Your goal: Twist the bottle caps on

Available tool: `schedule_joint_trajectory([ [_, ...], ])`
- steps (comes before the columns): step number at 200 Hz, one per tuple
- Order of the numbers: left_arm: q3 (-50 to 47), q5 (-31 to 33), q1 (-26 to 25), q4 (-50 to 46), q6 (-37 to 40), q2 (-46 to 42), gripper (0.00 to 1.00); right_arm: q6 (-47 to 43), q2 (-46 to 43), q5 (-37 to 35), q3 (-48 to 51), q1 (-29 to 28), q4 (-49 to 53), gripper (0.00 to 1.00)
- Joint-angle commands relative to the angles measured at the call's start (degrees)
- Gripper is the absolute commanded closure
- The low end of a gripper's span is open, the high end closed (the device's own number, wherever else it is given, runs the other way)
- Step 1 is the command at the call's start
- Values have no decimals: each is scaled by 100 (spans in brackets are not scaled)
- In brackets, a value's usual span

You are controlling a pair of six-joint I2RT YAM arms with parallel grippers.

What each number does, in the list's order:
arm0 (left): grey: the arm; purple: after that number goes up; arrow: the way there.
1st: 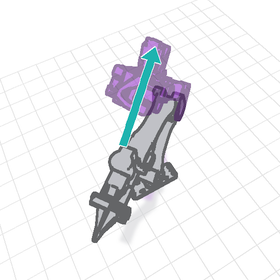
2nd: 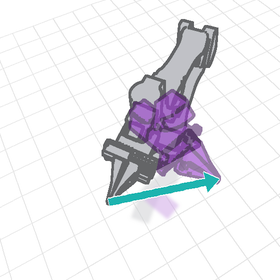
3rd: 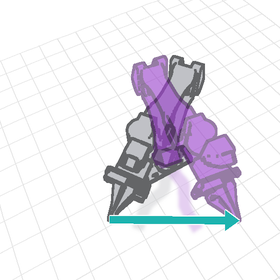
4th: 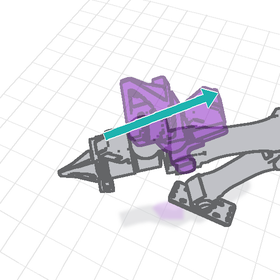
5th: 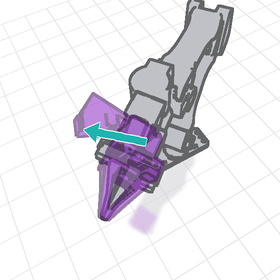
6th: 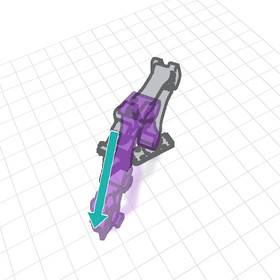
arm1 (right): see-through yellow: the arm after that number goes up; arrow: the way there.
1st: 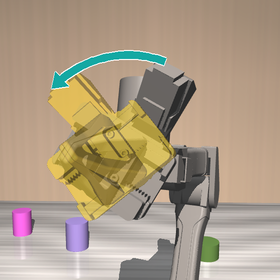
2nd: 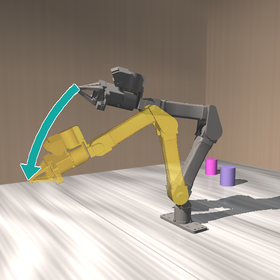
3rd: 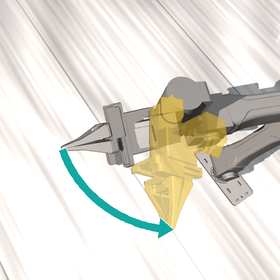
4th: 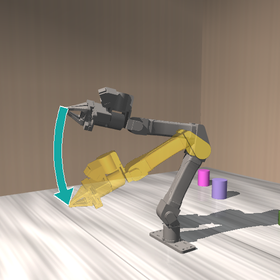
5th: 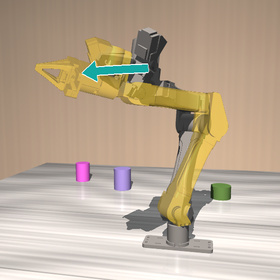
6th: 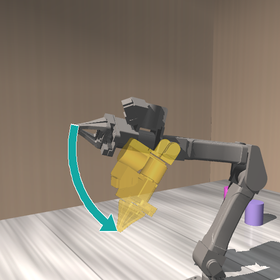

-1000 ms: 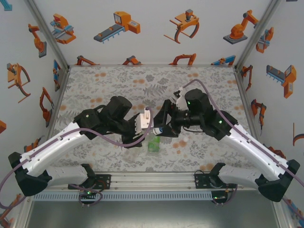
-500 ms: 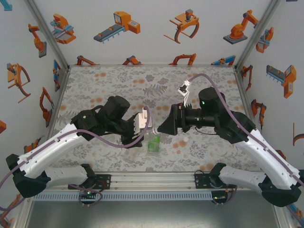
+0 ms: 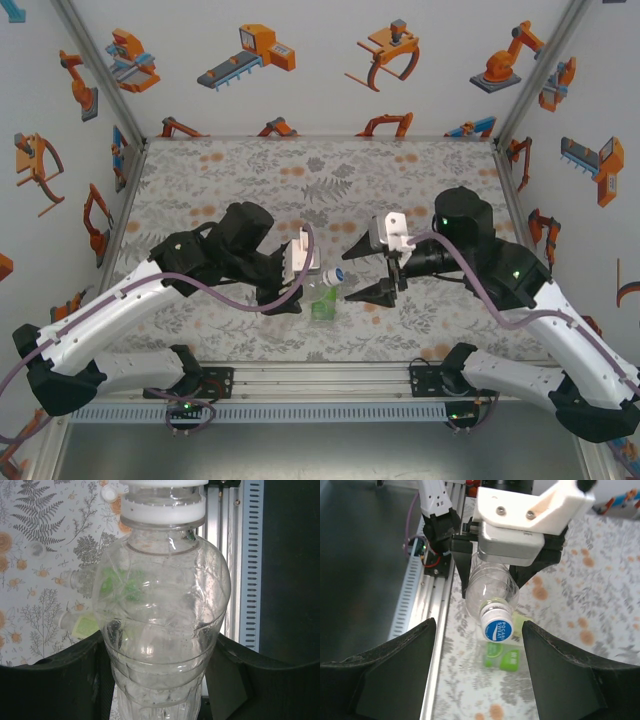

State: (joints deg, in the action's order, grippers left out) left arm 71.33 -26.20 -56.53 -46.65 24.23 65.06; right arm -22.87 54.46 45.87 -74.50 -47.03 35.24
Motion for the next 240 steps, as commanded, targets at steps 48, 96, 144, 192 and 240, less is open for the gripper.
schedule_joint_trajectory([
  [48,47,-261,-51,104,-28,-37,100,-1395,294,441,-10,0,269,46],
  [96,56,-239,-68,91,-60,-45,100,-1390,328,313,137,0,149,52],
  [144,65,-217,-84,85,-78,-65,100,-1387,372,352,190,1,112,60],
  [192,83,-228,-104,78,-101,-57,100,-1378,405,341,198,-8,182,64],
  [240,118,-228,-119,77,-99,-56,100,-1310,382,370,241,-8,195,62],
])
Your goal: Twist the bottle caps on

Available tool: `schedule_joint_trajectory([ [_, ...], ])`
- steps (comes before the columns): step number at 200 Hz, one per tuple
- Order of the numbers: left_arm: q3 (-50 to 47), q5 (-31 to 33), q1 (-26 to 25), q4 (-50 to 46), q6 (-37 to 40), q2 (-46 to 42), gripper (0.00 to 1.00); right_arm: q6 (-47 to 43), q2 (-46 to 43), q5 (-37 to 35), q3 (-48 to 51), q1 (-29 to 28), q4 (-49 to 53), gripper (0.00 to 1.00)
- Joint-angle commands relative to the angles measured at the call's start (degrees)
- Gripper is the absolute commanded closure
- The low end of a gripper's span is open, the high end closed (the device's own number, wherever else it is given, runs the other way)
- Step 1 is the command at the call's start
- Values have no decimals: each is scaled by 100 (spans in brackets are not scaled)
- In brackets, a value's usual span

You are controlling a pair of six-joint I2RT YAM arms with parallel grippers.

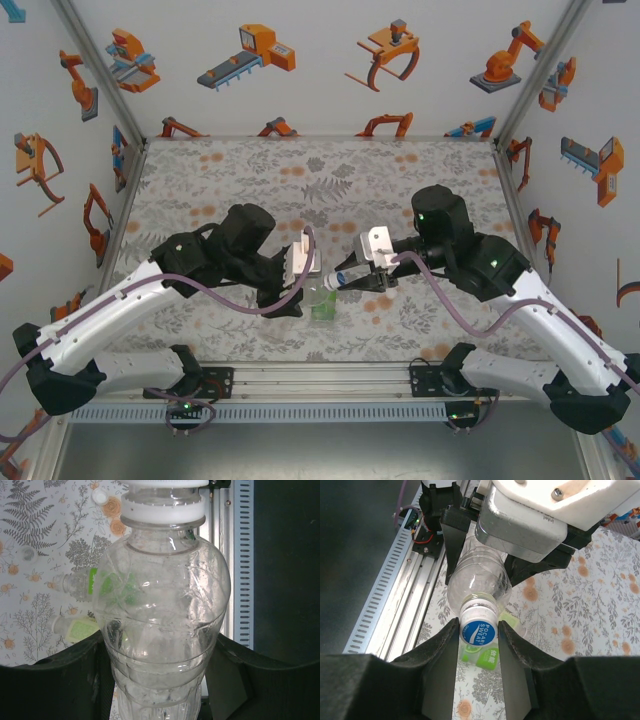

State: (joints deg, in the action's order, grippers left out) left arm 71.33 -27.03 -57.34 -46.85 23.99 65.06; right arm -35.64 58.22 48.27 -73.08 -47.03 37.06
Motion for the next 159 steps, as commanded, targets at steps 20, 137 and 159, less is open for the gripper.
schedule_joint_trajectory([
  [20,124,-141,-38,92,-81,-59,100,38,-8,112,127,-13,-41,61],
  [137,62,148,-70,178,-78,-63,100,3057,-26,-211,450,-26,-869,84],
  [159,-67,299,-75,400,-105,-136,100,5048,-135,-1240,666,-26,-1211,87],
])
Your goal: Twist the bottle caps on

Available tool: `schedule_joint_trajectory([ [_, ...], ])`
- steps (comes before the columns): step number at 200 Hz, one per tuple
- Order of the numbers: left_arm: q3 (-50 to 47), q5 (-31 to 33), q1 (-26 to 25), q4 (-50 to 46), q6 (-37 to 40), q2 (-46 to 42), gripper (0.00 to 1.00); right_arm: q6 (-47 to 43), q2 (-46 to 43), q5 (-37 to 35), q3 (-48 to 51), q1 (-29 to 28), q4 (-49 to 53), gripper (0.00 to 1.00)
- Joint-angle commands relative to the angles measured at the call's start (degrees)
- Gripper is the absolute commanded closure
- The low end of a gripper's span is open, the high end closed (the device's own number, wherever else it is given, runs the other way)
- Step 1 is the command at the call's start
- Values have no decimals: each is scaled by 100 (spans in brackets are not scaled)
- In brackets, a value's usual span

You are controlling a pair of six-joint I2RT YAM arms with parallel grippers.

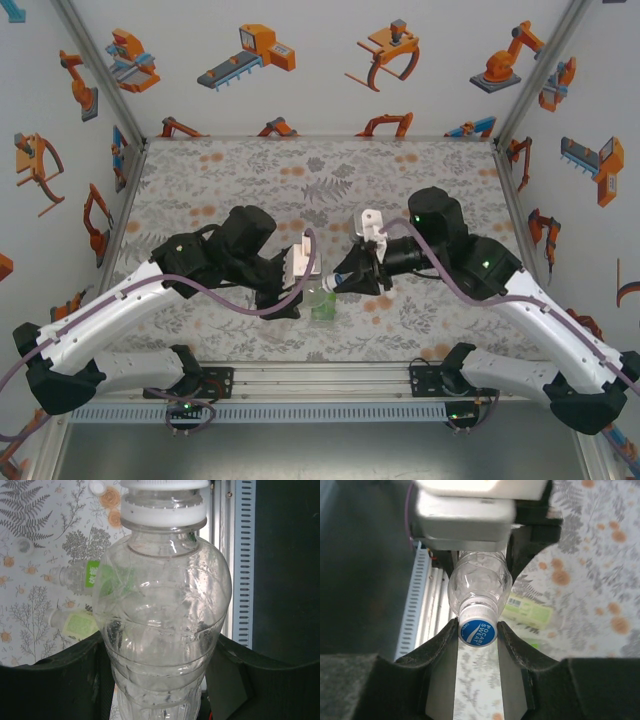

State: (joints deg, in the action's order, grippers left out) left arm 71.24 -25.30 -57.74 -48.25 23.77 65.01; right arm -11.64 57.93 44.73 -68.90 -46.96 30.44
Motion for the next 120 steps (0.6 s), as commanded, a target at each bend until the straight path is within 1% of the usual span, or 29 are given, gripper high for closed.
schedule_joint_trajectory([
  [1,-62,137,-36,551,-83,-131,100,2723,-115,-948,256,-33,-548,87],
  [21,-227,405,-36,857,-133,-212,100,4396,-227,-2037,315,-33,-361,90],
  [36,-327,579,-36,1052,-141,-247,100,5714,-202,-2468,295,-33,-123,93],
  [47,-367,619,-33,1167,-129,-255,100,6653,-128,-2472,275,-33,36,93],
  [67,-450,615,-36,1313,-134,-266,100,8068,64,-2109,272,-33,189,93],
  [78,-478,586,-35,1359,-122,-254,100,8707,149,-1905,318,-33,186,93],
  [95,-482,527,-36,1357,-97,-214,100,9232,254,-1620,363,-33,60,91],
  [120,-489,490,-29,1372,-76,-193,100,9314,315,-1602,218,-28,311,81],
])
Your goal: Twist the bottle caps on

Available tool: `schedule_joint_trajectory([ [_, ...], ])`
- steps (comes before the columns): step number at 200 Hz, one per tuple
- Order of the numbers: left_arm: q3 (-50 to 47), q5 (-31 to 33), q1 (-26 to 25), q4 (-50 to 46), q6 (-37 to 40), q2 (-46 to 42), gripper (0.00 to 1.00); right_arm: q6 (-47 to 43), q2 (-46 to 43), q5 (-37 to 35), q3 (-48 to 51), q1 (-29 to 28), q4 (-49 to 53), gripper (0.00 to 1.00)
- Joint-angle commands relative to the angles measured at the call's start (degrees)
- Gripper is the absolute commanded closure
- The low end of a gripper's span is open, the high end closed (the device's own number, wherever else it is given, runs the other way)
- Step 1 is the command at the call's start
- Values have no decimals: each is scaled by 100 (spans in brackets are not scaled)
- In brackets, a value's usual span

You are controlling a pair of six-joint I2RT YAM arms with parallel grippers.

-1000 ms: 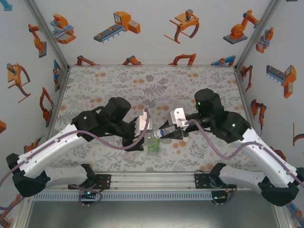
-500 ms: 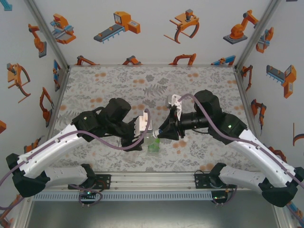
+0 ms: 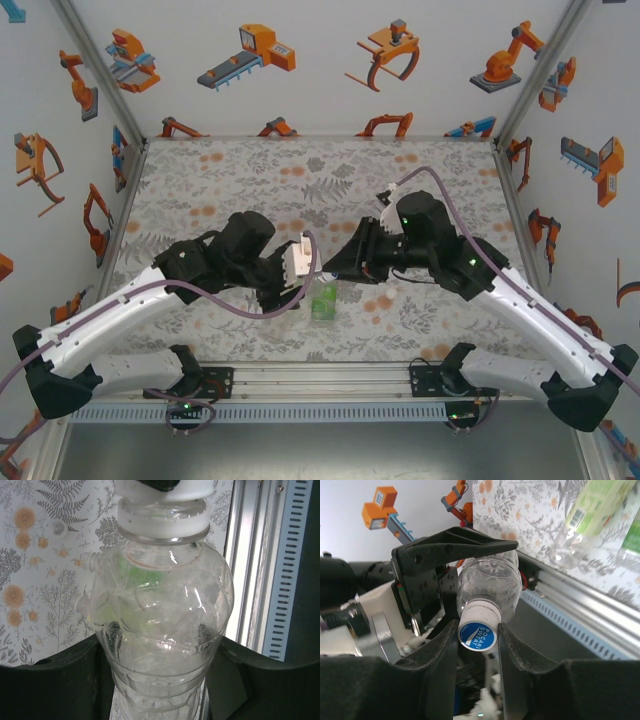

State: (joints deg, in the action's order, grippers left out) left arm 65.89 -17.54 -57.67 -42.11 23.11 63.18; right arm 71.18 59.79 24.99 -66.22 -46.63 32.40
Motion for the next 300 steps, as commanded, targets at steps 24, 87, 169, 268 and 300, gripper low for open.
schedule_joint_trajectory([
  [24,38,-285,-43,758,-2,-4,100,756,138,229,-275,-65,571,69],
  [87,-13,-311,-38,542,35,-1,100,-738,159,-302,-1058,0,890,41],
  [169,150,-555,-39,144,99,62,100,-3919,-111,-425,-1424,49,492,35],
  [268,337,-843,-38,-167,91,102,100,-9479,-367,2395,-1078,49,544,49],
  [300,372,-865,-49,-167,60,77,100,-9927,-140,2509,-1053,45,562,45],
])
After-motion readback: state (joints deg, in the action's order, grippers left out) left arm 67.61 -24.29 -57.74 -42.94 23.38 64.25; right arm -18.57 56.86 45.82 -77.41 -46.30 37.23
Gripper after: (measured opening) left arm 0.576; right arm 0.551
